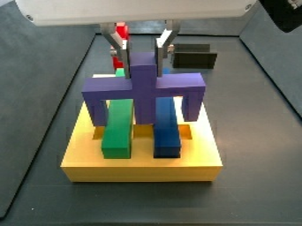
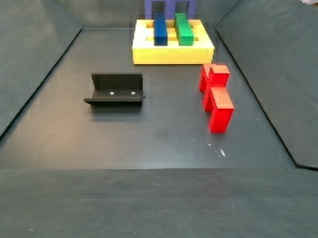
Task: Pick up the purple object. Move up. Move to above the board. Insert the purple object.
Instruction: Insert the purple object.
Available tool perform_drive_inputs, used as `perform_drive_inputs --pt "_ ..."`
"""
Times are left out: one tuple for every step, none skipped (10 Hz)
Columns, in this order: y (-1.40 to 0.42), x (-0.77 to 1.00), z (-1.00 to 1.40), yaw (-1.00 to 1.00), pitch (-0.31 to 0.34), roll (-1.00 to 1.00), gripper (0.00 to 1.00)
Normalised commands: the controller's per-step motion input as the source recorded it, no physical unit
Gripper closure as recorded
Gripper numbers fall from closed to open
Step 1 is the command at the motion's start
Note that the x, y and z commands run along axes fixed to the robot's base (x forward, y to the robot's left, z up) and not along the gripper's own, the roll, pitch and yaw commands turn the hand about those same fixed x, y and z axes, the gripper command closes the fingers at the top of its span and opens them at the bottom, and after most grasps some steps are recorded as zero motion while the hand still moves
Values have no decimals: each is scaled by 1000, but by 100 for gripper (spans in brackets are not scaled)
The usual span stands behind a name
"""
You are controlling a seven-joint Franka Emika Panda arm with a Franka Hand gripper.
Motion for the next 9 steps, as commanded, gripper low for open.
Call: perform_drive_inputs --pt "-9 46 -143 0 -6 0 100" --pt "-74 6 0 0 19 24 100" --pt "-180 0 100 51 50 100 100" --pt "-103 0 126 37 36 63 100" --pt "0 0 57 0 0 0 100" --pt "0 0 -43 0 -14 0 100" --pt "17 0 -177 0 -59 0 100" --pt "0 0 -317 0 -106 0 100" --pt "0 0 -357 0 -133 -20 100"
